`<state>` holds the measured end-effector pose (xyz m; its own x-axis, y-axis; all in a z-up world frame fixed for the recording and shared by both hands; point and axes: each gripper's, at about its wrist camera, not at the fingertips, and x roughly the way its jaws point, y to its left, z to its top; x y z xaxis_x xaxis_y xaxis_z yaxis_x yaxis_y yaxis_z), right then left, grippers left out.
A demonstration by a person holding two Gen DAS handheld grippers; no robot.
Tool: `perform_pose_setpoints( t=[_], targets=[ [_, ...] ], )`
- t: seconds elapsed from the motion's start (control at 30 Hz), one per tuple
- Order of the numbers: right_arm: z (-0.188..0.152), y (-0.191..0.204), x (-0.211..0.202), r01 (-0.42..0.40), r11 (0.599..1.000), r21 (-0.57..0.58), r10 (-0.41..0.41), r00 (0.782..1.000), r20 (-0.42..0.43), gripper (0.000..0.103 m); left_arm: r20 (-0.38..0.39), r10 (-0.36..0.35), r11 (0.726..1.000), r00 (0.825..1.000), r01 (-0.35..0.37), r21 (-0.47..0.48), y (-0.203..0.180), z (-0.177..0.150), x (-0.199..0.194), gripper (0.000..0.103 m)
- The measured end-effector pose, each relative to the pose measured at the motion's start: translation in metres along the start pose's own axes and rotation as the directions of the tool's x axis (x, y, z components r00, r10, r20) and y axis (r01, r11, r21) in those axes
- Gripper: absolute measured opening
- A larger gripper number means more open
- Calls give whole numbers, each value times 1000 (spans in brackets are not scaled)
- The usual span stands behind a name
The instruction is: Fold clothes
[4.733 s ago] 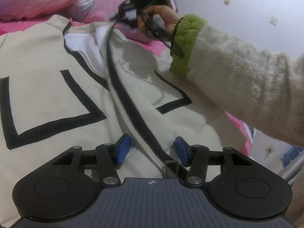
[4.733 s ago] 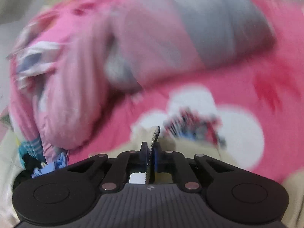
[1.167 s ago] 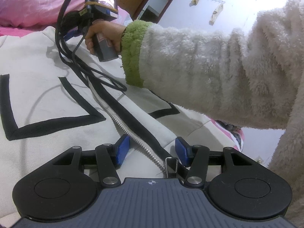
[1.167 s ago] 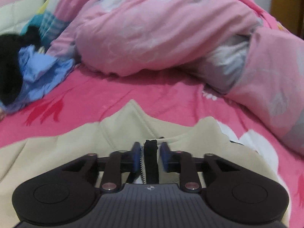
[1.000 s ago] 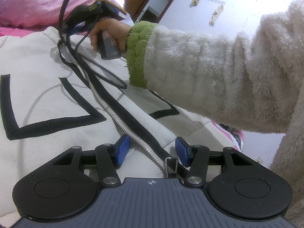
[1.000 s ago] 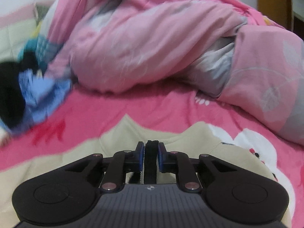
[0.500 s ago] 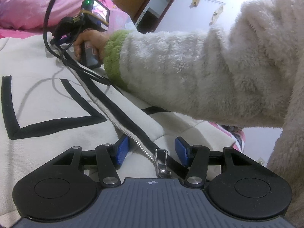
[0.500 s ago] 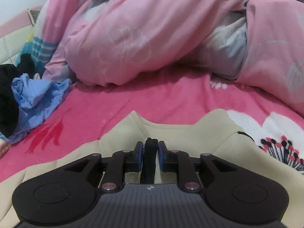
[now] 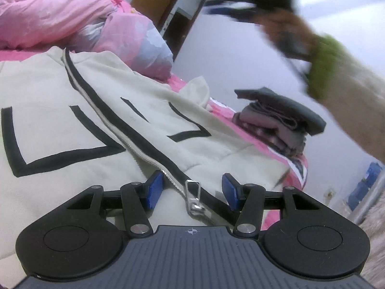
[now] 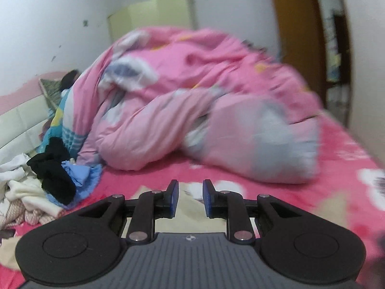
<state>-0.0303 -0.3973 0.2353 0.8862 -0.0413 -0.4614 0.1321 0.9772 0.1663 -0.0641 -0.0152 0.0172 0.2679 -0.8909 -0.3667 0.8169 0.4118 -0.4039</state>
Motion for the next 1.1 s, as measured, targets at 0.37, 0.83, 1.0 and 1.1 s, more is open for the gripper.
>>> perform_pose_setpoints(
  t=[0.37,0.83,1.0,1.1],
  targets=[
    [-197,-60,-98,71,935,347,15,971,-240,28,-77,93,983,993,-80,163,-59,7,-17,53],
    [-300,-59,-68,-116,557,822,376,918,-126,28,-99,330,823,939,-234,518,-112,-15,10,52],
    [-308,-75,-69,-44,493,869,299,946,-122,27,-75,405,727,911,-271,631,-117,-27,20,37],
    [-312,-80,-67,-31,451,892,284,953,-110,27,-74,396,723,915,-261,639,-117,-27,21,28]
  ],
)
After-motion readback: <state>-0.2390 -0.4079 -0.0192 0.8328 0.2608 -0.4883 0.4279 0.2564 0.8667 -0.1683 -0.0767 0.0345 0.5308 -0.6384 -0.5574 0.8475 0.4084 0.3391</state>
